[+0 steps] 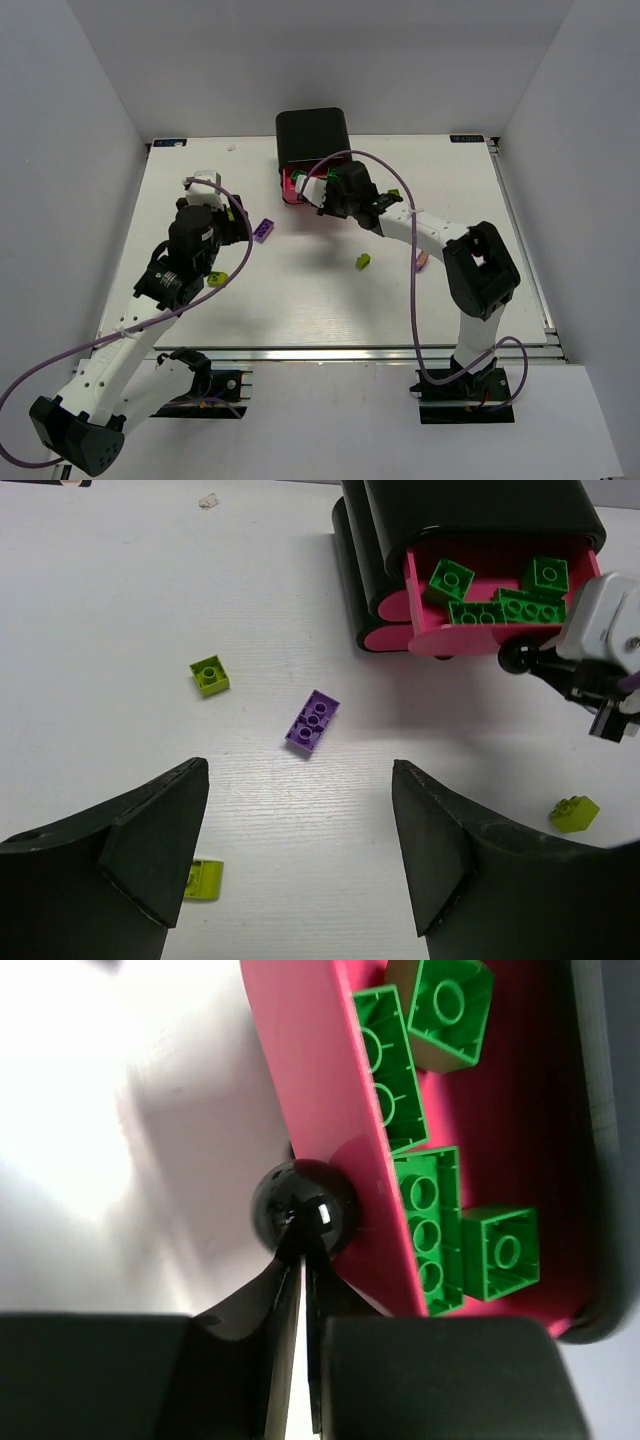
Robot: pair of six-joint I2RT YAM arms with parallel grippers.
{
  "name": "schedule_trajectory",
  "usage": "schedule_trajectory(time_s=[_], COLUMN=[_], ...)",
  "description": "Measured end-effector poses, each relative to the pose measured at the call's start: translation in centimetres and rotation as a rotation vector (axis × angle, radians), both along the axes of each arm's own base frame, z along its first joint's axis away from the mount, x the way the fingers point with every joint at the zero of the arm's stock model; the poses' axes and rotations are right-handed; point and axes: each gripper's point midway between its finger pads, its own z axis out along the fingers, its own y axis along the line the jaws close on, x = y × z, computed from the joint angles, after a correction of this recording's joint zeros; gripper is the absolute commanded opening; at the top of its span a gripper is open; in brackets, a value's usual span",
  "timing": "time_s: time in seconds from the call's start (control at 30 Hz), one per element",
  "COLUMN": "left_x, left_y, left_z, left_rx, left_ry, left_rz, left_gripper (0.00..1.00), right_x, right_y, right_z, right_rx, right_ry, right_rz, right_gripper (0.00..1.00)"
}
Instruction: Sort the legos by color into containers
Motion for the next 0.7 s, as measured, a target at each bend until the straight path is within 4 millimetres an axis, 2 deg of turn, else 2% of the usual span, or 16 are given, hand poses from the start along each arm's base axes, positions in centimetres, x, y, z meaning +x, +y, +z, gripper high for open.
schedule_trajectory(time_s=[0.23, 0.4, 0.53, 0.63, 0.67, 0.7], left_x=[0.1, 0.2, 0.1, 0.1, 0.1, 0.1], left_y=[0.2, -0.3, -0.8, -1.7, -2.1, -2.8], left_z=[-0.3, -0.8, -1.2, -1.2, -1.3, -1.5], left_rx=[0.009, 0.012, 0.015, 0.002, -0.005, -0.020], left_ry=[0.003, 0.001, 0.003, -0.006, -0.011, -0.011], left_rz=[0.011, -0.018, -0.050, -0.100, -0.123, -0.151], left_gripper=[0.86, 0.87, 0.86, 0.74, 0.65, 0.44], right_x=[4.1, 6.6, 7.3, 6.6, 5.6, 4.3], right_y=[1.1, 1.1, 0.7, 0.8, 0.5, 0.0], right_z=[2.4, 1.9, 1.1, 0.8, 0.6, 0.3], right_rx=[0.035, 0.035, 0.039, 0.060, 0.071, 0.076], right_ry=[-0.077, -0.094, -0.072, -0.033, -0.009, 0.030], right_rz=[-0.059, -0.097, -0.108, -0.074, -0.053, -0.043], right_gripper=[0.17, 0.24, 0.24, 0.26, 0.29, 0.33])
